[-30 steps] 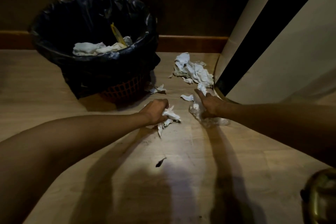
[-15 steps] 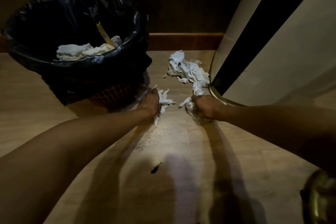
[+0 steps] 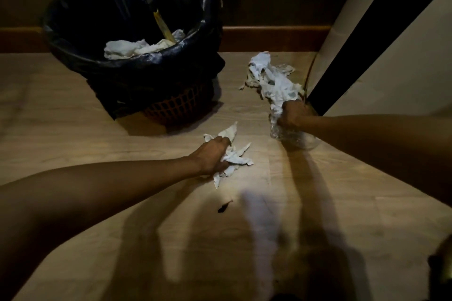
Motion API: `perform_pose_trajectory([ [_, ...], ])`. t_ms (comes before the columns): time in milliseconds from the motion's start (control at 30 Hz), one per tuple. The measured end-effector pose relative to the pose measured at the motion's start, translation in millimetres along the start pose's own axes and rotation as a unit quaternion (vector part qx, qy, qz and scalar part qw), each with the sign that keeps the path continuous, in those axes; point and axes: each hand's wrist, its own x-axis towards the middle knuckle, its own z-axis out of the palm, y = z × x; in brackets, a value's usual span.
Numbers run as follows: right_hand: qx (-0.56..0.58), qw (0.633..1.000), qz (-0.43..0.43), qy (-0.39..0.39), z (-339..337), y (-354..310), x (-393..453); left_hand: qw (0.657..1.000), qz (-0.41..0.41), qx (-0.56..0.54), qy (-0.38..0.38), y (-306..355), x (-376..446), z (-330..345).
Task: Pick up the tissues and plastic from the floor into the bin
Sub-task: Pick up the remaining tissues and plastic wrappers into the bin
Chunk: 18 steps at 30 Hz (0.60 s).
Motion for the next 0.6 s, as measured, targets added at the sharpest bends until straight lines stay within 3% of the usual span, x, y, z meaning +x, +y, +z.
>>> perform_pose_trajectory([
  [333,-0.081,0.989,-0.069,-0.098,-44.7,5.6,-43.6,0.987,0.053,0.102,-0.112,35.5,-31.7,5.0],
  [600,-0.074,0.992,-0.059,-0.089,-75.9,17.6,-79.4,0.943,0.132,0.243,-0.183,53.3,-54.1,15.8],
])
